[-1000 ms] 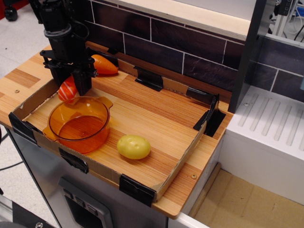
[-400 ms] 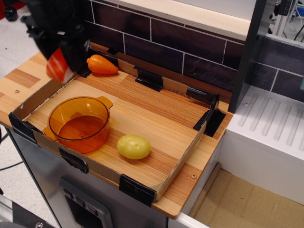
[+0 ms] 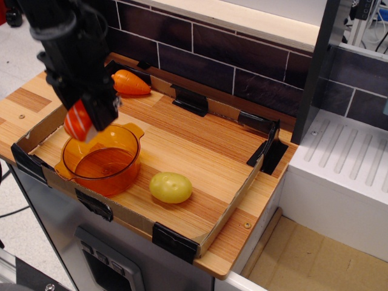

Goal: Put sushi in pot

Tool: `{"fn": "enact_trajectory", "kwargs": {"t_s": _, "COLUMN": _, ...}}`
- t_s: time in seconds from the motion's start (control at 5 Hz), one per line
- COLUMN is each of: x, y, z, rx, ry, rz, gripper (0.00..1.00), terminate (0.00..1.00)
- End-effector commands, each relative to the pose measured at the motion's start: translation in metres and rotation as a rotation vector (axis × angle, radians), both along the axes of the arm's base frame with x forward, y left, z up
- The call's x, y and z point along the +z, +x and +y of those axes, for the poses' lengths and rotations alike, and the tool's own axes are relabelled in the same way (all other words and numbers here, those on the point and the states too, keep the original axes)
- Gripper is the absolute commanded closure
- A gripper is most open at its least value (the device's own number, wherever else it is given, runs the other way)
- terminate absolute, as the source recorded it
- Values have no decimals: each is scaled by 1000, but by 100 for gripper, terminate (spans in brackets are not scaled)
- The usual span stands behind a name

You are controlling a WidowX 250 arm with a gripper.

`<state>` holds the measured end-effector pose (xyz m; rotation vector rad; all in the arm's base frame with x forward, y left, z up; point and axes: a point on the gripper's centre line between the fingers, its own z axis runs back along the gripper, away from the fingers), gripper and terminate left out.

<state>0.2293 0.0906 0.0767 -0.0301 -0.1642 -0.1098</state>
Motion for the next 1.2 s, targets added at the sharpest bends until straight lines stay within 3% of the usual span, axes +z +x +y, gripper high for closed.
{"fn": "enact_trajectory", "kwargs": {"t_s": 0.0, "x": -21, "y": 6, "z": 2, "rx": 7, "ry": 33, "rz": 21, "gripper": 100, "terminate": 0}}
{"fn": "enact_trajectory", "kwargs": {"t_s": 0.2, "x": -31, "y": 4, "z": 0, "rx": 5, "ry": 26, "rz": 38, "gripper": 100, "terminate": 0}}
{"fn": "enact_trajectory", "kwargs": {"t_s": 0.4, "x": -34, "y": 3, "z": 0, "rx": 19, "ry": 36, "rz": 29, "gripper": 0, "terminate": 0}}
{"fn": "enact_trajectory", "kwargs": {"t_s": 0.8, "x": -25, "y": 6, "z": 5, "rx": 18, "ry": 30, "rz": 26, "gripper": 0, "terminate": 0}}
{"fn": "enact_trajectory", "kwargs": {"t_s": 1.0, "x": -9, "y": 10, "z": 6, "rx": 25, "ry": 12, "rz": -22, "gripper": 0, "terminate": 0}}
